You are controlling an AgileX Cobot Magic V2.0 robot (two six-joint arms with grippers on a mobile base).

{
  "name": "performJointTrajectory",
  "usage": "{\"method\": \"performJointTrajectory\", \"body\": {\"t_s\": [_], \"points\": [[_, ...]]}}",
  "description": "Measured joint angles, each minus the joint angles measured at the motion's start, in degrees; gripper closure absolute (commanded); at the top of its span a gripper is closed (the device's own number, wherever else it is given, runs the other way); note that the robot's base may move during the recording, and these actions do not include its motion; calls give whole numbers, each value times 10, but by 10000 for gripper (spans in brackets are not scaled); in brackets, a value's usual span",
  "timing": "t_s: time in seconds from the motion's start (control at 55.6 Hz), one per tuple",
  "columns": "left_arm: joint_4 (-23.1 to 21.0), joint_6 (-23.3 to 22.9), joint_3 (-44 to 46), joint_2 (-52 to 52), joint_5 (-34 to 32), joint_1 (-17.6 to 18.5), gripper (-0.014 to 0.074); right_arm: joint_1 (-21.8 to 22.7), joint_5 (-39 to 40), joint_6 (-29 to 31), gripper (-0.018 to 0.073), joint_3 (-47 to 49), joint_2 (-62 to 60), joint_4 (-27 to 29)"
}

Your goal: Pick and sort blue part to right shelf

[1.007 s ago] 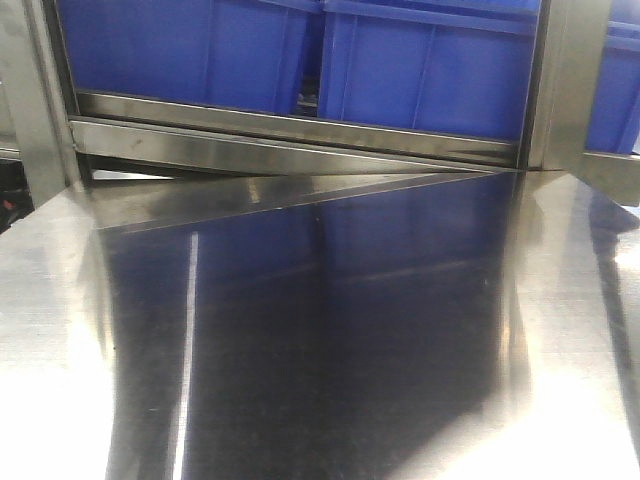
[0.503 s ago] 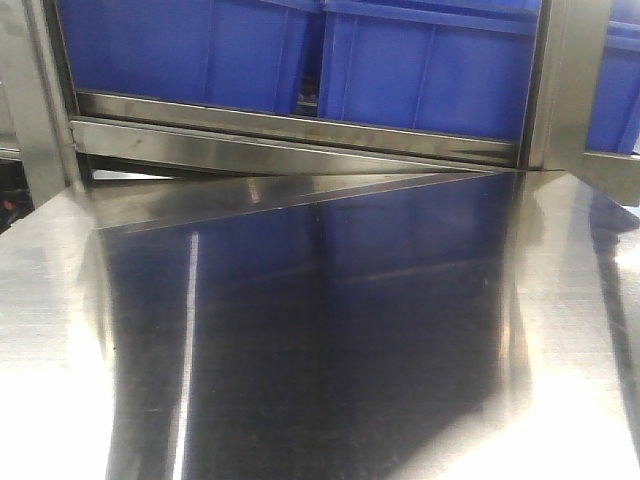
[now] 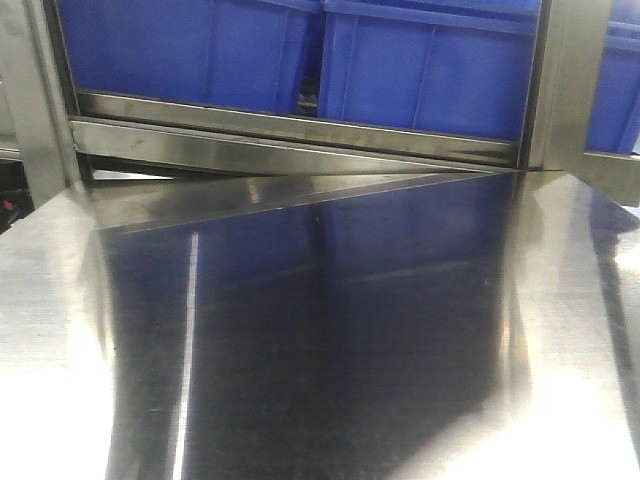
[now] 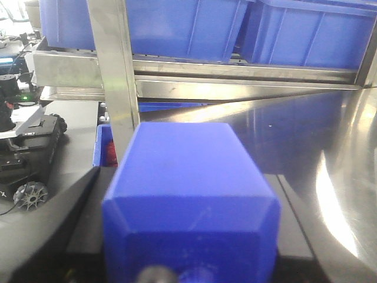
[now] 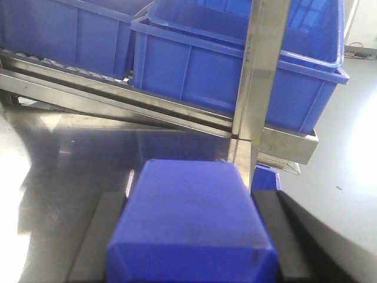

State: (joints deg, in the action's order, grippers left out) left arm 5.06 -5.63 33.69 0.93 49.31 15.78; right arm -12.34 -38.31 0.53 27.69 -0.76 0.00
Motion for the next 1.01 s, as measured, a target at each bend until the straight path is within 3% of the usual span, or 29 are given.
{"method": "performJointTrajectory", "body": {"t_s": [1.007], "points": [[1,0,-1,-1,1,0,207,-1,-2,0,332,-2,0,-4]]}}
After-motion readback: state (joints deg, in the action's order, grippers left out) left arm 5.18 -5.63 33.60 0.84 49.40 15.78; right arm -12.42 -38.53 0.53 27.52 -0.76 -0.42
